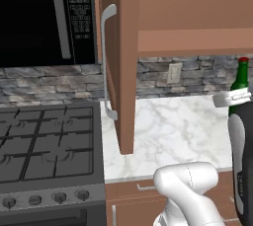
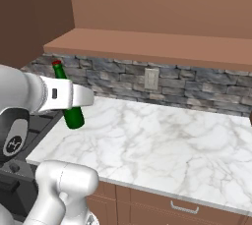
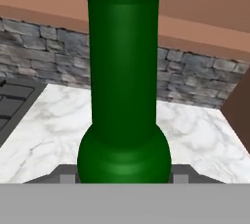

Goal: Get the candle and the beer from the cabinet and move them to the dining counter.

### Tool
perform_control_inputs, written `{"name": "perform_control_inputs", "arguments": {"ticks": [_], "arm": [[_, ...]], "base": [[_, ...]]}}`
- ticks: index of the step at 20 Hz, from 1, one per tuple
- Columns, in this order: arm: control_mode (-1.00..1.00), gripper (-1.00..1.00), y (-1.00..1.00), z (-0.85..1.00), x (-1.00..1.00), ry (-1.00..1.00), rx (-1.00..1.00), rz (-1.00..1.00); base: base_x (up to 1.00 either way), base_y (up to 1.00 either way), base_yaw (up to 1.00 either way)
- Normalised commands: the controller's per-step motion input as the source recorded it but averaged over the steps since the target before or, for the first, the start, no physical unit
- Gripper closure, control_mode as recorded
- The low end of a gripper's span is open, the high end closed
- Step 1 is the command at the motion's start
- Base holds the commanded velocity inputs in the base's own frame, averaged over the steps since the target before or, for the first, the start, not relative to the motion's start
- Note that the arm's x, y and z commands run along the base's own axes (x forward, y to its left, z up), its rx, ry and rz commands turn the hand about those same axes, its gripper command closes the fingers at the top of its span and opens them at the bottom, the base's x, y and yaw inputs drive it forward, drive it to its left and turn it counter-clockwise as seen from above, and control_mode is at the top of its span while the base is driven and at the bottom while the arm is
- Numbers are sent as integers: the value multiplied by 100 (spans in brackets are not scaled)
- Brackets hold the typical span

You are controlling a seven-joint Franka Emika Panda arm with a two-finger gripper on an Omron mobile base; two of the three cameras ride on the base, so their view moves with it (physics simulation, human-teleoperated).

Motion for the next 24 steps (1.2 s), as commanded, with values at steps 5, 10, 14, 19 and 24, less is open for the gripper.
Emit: {"name": "perform_control_inputs", "arguments": {"ticks": [5,10,14,19,24], "arm": [[-100,100,0,0,3,0,12,0],[-100,100,0,0,2,0,10,0],[-100,100,0,0,0,0,0,0],[100,100,0,0,0,0,0,0],[100,100,0,0,0,0,0,0]], "base": [[0,0,0],[0,0,0],[0,0,0],[-10,0,0],[-87,-1,0]]}}
